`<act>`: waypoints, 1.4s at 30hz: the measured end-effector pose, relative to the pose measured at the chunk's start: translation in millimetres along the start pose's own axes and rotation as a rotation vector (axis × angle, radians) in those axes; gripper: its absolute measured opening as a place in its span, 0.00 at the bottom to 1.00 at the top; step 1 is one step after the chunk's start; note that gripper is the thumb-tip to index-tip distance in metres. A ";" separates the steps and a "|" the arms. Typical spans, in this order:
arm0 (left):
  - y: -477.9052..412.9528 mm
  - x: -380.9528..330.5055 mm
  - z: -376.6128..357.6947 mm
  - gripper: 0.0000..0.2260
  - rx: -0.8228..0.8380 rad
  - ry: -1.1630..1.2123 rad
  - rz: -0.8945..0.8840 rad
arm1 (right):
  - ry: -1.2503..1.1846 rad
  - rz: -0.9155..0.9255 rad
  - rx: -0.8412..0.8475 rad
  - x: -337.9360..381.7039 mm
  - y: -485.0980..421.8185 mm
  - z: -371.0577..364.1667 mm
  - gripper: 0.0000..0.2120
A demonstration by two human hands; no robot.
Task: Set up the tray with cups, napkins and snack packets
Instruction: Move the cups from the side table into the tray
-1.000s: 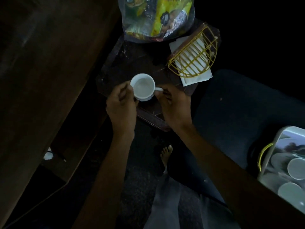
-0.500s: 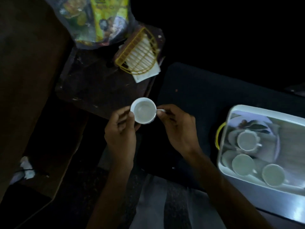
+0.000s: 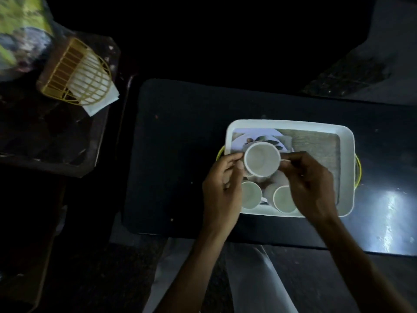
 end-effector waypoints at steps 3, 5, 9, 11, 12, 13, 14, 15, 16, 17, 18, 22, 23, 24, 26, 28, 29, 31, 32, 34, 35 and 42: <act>3.8 0.0 -30.9 0.11 0.045 -0.009 0.009 | 0.007 -0.033 -0.041 -34.4 -10.2 27.8 0.05; 5.5 3.8 -35.4 0.11 0.007 0.012 0.038 | -0.005 -0.062 -0.039 -57.0 -17.7 37.0 0.04; 11.3 12.1 -28.3 0.11 -0.055 0.028 0.053 | 0.005 -0.098 -0.050 -93.6 -30.1 41.8 0.04; 14.6 16.2 -23.0 0.10 -0.069 0.016 0.052 | -0.014 -0.130 -0.035 -109.2 -33.7 37.4 0.03; 16.5 18.7 -20.9 0.10 -0.076 0.023 0.061 | -0.008 -0.143 -0.019 -116.3 -34.9 34.0 0.03; 18.3 21.4 -19.2 0.10 -0.083 0.041 0.073 | 0.004 -0.150 0.000 -122.6 -35.8 30.2 0.03; 19.9 23.7 -17.7 0.10 -0.092 0.054 0.079 | 0.012 -0.152 0.016 -127.5 -36.4 26.7 0.03; 21.4 25.3 -16.5 0.11 -0.103 0.061 0.080 | 0.003 -0.154 0.028 -131.1 -36.7 23.4 0.03; 22.4 26.8 -15.8 0.13 -0.114 0.062 0.080 | -0.004 -0.152 0.033 -133.7 -36.7 21.2 0.02; 23.3 28.4 -15.6 0.14 -0.125 0.064 0.082 | 0.001 -0.141 0.035 -134.9 -36.4 19.6 0.01; 24.1 29.7 -15.6 0.14 -0.134 0.064 0.085 | 0.019 -0.124 0.034 -135.3 -35.7 18.4 0.01; 26.4 29.6 -21.1 0.14 -0.144 0.065 0.076 | 0.000 -0.123 0.079 -140.1 -34.7 10.6 0.01; 26.7 28.7 -23.2 0.14 -0.145 0.065 0.073 | -0.007 -0.125 0.089 -141.2 -35.0 8.8 0.01; 26.9 27.6 -25.2 0.13 -0.147 0.067 0.069 | -0.005 -0.128 0.096 -142.1 -35.5 7.1 0.01; 26.8 25.6 -28.2 0.11 -0.152 0.068 0.059 | 0.000 -0.135 0.109 -143.8 -35.6 4.6 0.03; 26.7 24.4 -29.1 0.10 -0.153 0.062 0.055 | 0.015 -0.136 0.112 -145.2 -35.4 3.9 0.03; 27.0 24.4 -28.6 0.10 -0.153 0.060 0.054 | 0.020 -0.134 0.115 -145.5 -35.2 3.6 0.03; 27.9 25.5 -26.4 0.10 -0.154 0.061 0.057 | 0.033 -0.131 0.121 -146.2 -34.9 3.2 0.03; 28.5 26.2 -24.7 0.10 -0.157 0.065 0.060 | 0.046 -0.127 0.124 -146.1 -34.7 3.2 0.03; 29.2 27.5 -21.4 0.11 -0.162 0.060 0.064 | 0.071 -0.117 0.132 -144.4 -33.7 3.5 0.03; 29.4 27.9 -19.6 0.11 -0.162 0.052 0.064 | 0.075 -0.113 0.139 -142.8 -33.1 3.9 0.03; 24.3 16.4 13.4 0.12 -0.216 -0.048 -0.024 | 0.177 0.048 0.146 -103.8 -23.4 21.8 0.11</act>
Point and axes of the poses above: each hand's wrist, its own y-axis away from the middle knuckle, its own z-axis out of the back of the hand, x = y × z, the point moved 7 cm from there along -y, towards the middle knuckle, and after that the axes turned 4 degrees about -z, right-handed, at the moved point
